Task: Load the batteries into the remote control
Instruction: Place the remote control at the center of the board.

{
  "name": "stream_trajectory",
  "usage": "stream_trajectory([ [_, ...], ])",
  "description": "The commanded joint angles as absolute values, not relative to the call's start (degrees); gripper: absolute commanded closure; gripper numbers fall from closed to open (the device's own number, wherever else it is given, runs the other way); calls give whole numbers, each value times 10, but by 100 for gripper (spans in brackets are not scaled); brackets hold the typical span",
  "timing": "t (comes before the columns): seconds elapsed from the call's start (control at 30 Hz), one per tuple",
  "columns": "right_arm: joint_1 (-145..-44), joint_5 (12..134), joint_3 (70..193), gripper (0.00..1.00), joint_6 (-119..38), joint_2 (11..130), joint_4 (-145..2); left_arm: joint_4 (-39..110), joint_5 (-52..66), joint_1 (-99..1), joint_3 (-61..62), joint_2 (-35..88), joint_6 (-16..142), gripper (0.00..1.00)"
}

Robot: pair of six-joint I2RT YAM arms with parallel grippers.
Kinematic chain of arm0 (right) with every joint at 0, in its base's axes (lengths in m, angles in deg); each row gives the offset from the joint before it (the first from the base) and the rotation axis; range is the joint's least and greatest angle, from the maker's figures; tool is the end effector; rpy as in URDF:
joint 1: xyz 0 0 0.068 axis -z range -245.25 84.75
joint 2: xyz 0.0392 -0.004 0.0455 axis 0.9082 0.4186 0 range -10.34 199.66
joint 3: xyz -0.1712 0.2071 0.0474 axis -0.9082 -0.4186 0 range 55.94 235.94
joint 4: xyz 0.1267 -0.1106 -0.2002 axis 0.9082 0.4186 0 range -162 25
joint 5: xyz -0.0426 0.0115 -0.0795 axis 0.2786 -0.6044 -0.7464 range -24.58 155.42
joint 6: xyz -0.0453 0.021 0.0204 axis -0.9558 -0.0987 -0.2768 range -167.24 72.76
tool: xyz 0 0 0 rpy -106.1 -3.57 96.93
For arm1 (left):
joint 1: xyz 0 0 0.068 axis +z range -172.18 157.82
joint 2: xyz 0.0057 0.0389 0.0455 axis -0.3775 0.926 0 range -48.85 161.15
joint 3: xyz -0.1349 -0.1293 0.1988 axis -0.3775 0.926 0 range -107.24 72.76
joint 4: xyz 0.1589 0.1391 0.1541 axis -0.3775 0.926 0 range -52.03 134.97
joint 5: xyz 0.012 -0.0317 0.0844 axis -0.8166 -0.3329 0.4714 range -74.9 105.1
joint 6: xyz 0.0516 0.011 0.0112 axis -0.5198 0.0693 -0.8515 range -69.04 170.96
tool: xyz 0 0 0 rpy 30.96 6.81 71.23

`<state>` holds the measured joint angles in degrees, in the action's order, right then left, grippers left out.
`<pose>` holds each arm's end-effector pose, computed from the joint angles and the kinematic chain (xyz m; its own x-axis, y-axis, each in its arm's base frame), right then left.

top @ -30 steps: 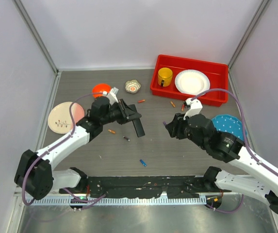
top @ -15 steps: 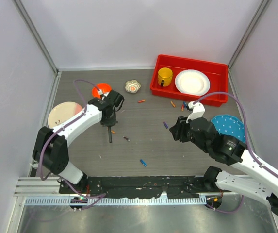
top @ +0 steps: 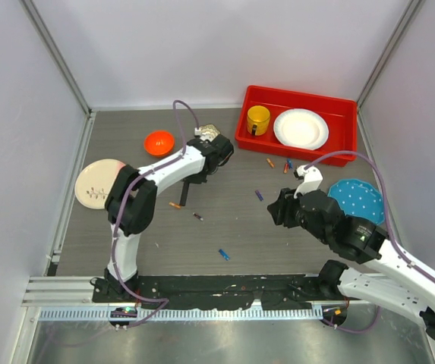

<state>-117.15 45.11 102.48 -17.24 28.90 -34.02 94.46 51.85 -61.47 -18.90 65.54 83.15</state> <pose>0.0981 0.1052 0.3163 -0.5495 0.0592 -0.8334 -0.3220 0.9054 0.2767 0.3210 -0.2351 0.2138 -0.8676 0.1585 -0.4713 -0.0489 0.9161 0.3980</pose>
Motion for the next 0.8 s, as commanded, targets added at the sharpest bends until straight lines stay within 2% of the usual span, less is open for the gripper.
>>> stream_trajectory([
  [0.0, -1169, 452, 1017, 53, -165, 268, -355, 961, 573, -609, -256, 699, 808, 100],
  [0.23, -1169, 454, 1020, 53, -167, 246, -342, 976, 583, -608, -362, 795, 780, 100],
  [0.53, -1169, 457, 1034, 51, -172, 220, -324, 969, 556, -604, -382, 854, 772, 100],
  [0.63, -1169, 453, 1041, 51, -174, 217, -317, 965, 536, -606, -374, 857, 770, 94],
  [0.73, -1169, 445, 1043, 51, -174, 215, -313, 955, 527, -614, -357, 852, 762, 77],
  [0.77, -1169, 445, 1044, 51, -174, 215, -311, 954, 525, -616, -349, 850, 762, 74],
])
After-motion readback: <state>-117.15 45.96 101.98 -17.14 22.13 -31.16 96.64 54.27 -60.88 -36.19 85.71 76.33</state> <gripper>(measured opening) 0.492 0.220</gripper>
